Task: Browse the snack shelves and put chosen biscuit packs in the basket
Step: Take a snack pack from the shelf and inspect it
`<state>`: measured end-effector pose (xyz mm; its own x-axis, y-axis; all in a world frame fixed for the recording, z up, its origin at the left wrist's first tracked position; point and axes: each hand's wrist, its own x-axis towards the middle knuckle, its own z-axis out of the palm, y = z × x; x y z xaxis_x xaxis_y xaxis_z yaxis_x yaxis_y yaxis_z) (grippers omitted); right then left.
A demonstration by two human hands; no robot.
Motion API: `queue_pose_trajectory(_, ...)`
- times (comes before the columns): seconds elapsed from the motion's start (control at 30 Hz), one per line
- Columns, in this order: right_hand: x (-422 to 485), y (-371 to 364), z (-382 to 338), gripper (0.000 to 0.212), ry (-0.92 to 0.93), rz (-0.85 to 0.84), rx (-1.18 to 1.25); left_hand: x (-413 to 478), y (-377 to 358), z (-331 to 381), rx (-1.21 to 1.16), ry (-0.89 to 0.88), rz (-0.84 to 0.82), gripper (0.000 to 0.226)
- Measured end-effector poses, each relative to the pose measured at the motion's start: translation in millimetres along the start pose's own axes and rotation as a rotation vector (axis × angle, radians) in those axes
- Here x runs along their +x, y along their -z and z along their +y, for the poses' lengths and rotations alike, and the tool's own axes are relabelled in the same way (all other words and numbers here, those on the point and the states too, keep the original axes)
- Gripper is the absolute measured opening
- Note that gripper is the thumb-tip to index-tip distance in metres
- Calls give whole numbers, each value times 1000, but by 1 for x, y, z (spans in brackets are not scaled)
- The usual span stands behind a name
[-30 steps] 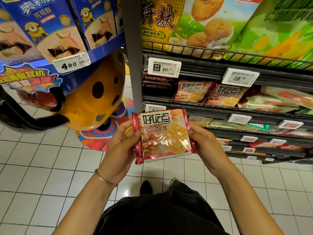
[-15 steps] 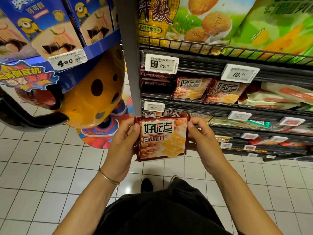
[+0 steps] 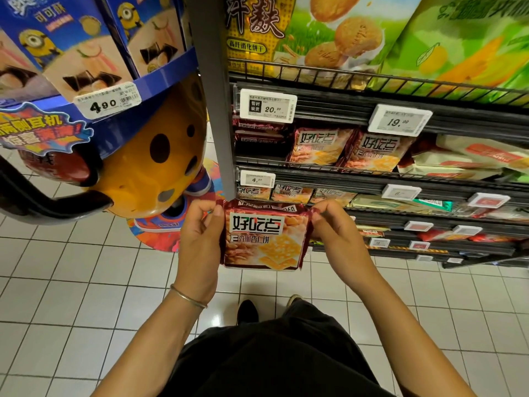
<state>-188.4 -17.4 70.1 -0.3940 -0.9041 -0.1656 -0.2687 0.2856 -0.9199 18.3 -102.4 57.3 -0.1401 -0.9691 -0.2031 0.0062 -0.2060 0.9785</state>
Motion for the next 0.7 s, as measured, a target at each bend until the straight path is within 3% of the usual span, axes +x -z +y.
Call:
queue_pose_trajectory(0.23,-6,2,-6,25,134,11,-159,-7,1,2,-52,84,41,21)
queue_pose_trajectory(0.47,-4,2,-3,26,90,8,-64,-12,3,5,-206,155,113,19)
queue_pose_trajectory(0.7,-3,-3,-1,28,3,31,104,-9,4,9,-204,253,39,14)
